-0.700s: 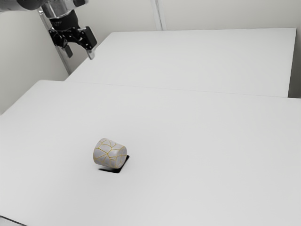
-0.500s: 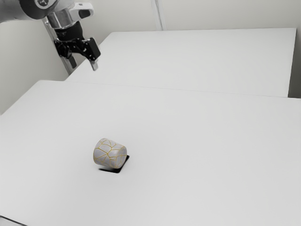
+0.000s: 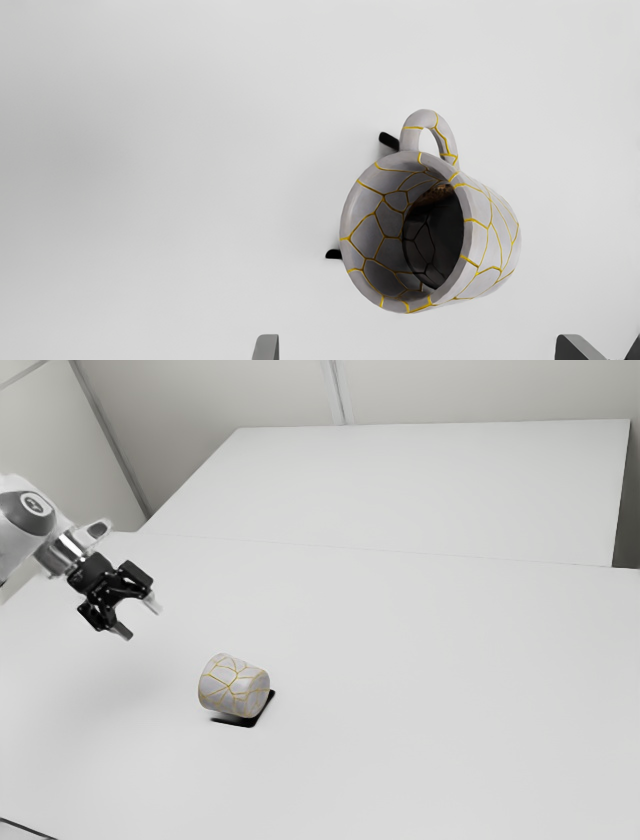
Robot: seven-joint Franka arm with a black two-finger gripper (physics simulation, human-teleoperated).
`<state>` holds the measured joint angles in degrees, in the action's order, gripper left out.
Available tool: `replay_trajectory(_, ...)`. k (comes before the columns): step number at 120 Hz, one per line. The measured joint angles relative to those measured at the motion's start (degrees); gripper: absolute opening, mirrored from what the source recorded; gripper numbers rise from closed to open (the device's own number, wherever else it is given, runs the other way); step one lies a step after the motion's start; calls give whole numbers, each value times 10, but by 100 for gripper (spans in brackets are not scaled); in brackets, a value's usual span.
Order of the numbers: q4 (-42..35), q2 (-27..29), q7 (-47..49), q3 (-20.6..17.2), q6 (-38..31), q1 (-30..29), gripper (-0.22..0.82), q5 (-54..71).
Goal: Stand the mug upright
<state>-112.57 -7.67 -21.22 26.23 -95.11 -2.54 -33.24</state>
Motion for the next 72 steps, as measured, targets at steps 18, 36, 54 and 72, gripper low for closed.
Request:
replay_trajectory(18, -3, -68, -94, 11, 3, 25, 60, -135)
replay_trajectory(36, -65, -83, -173, 25, 25, 23, 60, -228)
replay_trajectory(54, -97, -79, -236, 25, 45, 24, 60, -268)
replay_trajectory(72, -113, -79, -285, 11, 58, 25, 60, -289)
